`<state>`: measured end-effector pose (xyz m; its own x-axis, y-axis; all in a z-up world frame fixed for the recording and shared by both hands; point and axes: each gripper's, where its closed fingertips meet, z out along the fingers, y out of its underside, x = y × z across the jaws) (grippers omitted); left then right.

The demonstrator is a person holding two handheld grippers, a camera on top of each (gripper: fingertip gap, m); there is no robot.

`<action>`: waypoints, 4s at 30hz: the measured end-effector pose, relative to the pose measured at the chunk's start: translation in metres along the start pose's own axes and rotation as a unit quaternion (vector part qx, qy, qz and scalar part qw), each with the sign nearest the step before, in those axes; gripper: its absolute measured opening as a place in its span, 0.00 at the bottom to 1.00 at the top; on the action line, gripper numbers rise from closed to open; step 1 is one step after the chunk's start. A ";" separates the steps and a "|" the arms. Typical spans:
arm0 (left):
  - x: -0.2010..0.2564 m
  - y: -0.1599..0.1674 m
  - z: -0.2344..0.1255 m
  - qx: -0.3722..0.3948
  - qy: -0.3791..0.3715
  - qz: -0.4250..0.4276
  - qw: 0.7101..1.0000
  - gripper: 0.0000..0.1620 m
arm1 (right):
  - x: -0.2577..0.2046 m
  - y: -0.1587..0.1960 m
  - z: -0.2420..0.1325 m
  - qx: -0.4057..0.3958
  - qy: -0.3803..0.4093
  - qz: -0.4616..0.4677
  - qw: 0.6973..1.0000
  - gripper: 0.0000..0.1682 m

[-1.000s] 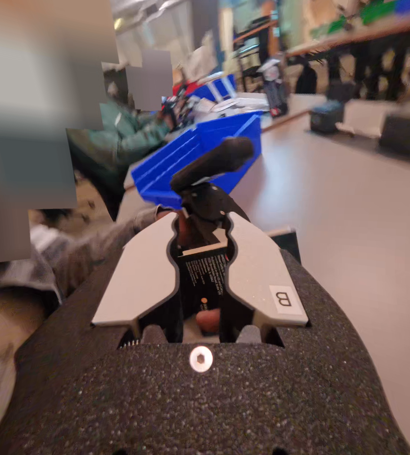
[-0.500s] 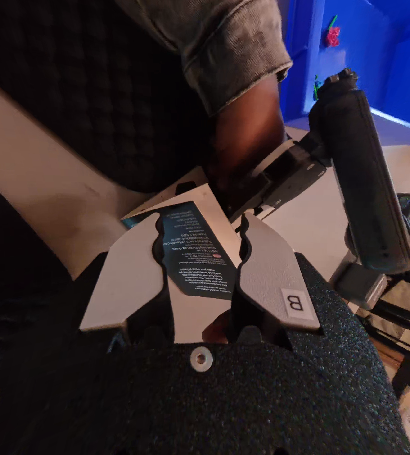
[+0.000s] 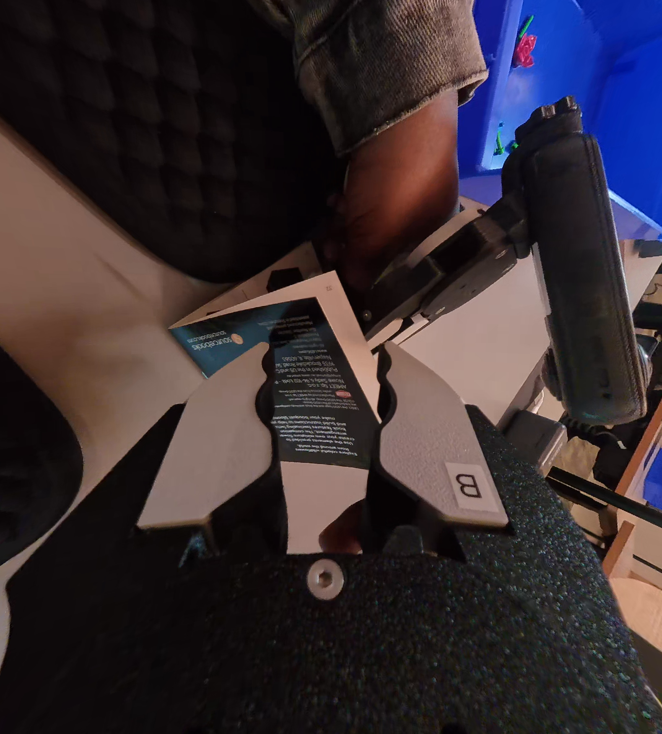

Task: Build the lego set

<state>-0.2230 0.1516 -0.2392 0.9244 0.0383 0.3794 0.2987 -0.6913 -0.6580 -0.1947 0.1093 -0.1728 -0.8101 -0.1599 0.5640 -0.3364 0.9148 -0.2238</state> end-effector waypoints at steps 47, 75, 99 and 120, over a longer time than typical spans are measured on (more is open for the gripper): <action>0.000 0.000 0.000 0.001 0.003 -0.003 1.000 0.01 | 0.003 0.006 0.003 -0.004 0.045 -0.007 0.999 0.21; 0.000 0.000 0.000 0.001 0.002 -0.002 1.000 0.01 | 0.006 0.009 0.004 -0.016 0.046 -0.023 0.999 0.19; 0.000 0.000 0.000 0.001 0.004 -0.004 1.000 0.01 | 0.009 0.009 0.005 -0.019 0.063 -0.037 0.997 0.17; 0.001 -0.001 0.000 0.003 0.019 -0.013 1.000 0.02 | 0.001 0.013 -0.012 -0.037 0.219 -0.055 0.974 0.01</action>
<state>-0.2219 0.1519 -0.2383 0.9067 0.0301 0.4208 0.3247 -0.6865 -0.6506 -0.1945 0.1257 -0.1661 -0.4842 -0.0993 0.8693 -0.3598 0.9283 -0.0943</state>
